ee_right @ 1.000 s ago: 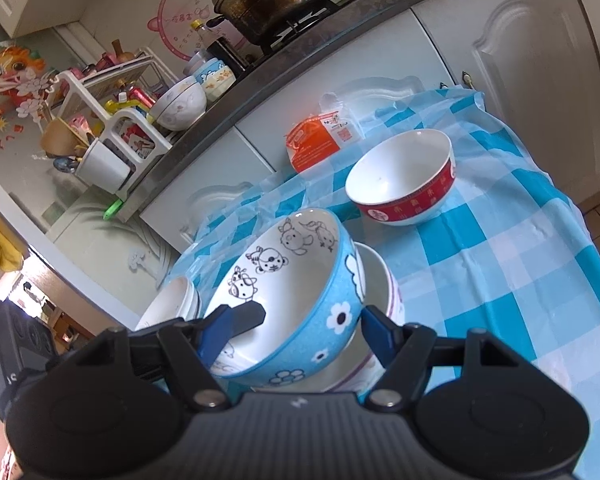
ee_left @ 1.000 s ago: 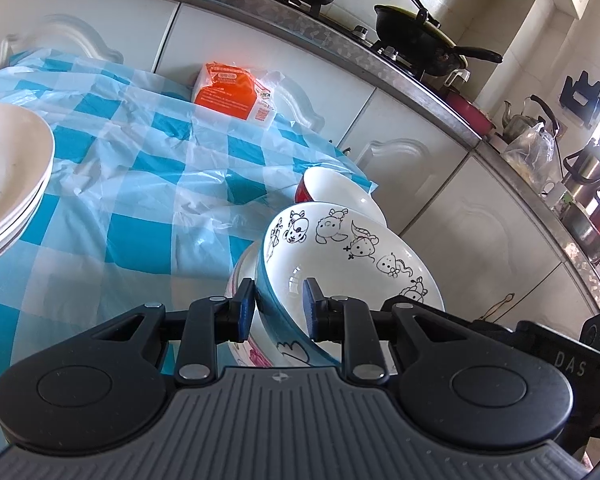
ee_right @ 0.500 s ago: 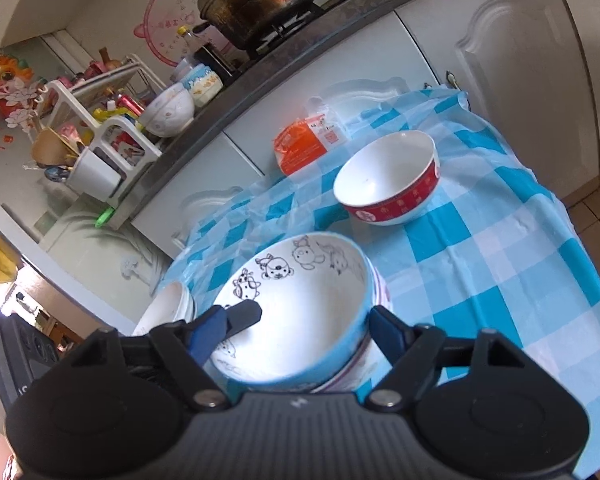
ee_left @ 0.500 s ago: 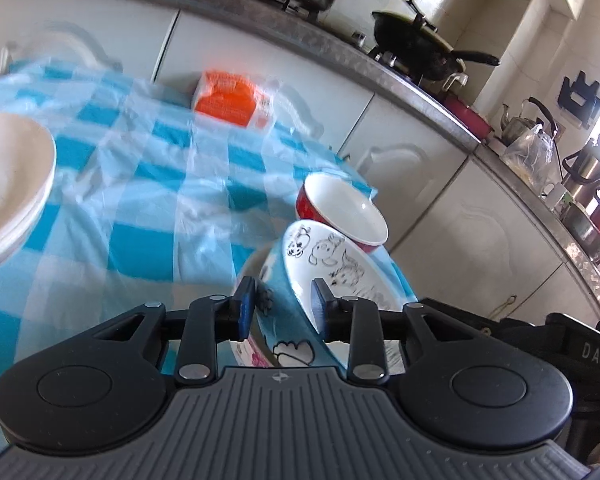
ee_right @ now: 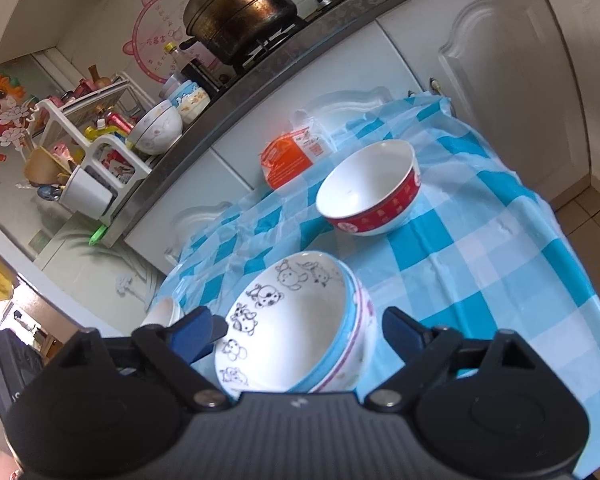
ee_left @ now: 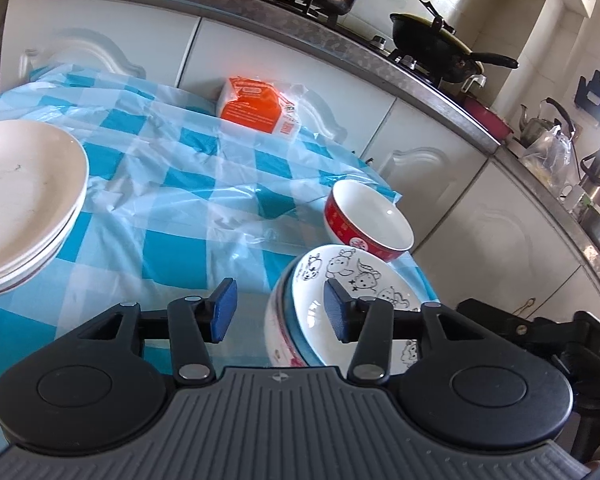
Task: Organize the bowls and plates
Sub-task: 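Lower the blue animal bowl into the pink-flower bowl and open the left gripper, then move the left gripper toward the red-and-white bowl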
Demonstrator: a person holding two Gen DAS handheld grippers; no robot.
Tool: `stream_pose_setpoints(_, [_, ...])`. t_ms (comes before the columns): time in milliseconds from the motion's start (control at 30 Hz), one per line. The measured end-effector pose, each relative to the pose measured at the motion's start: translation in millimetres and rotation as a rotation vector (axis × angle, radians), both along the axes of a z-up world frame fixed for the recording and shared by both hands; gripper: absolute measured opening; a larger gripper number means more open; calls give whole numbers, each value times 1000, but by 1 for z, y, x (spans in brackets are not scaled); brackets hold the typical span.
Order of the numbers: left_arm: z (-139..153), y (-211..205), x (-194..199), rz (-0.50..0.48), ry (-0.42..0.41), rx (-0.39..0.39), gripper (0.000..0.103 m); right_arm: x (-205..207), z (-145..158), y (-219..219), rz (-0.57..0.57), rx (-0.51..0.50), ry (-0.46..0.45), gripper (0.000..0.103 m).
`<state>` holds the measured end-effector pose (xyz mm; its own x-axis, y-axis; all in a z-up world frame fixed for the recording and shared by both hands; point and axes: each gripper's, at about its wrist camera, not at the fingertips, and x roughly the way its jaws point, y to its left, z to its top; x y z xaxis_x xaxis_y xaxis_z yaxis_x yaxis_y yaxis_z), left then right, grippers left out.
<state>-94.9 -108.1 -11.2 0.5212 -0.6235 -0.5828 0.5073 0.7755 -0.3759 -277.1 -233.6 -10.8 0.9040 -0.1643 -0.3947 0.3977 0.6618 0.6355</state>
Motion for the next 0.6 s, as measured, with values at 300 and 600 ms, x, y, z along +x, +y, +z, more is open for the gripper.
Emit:
stream_pose_setpoints(300, [5, -10, -1, 32, -78, 110, 73, -6, -5, -8, -45, 4, -7, 96])
stream_pose_setpoints(600, [14, -24, -1, 43, -182, 201, 95, -10, -9, -14, -74, 3, -6, 100])
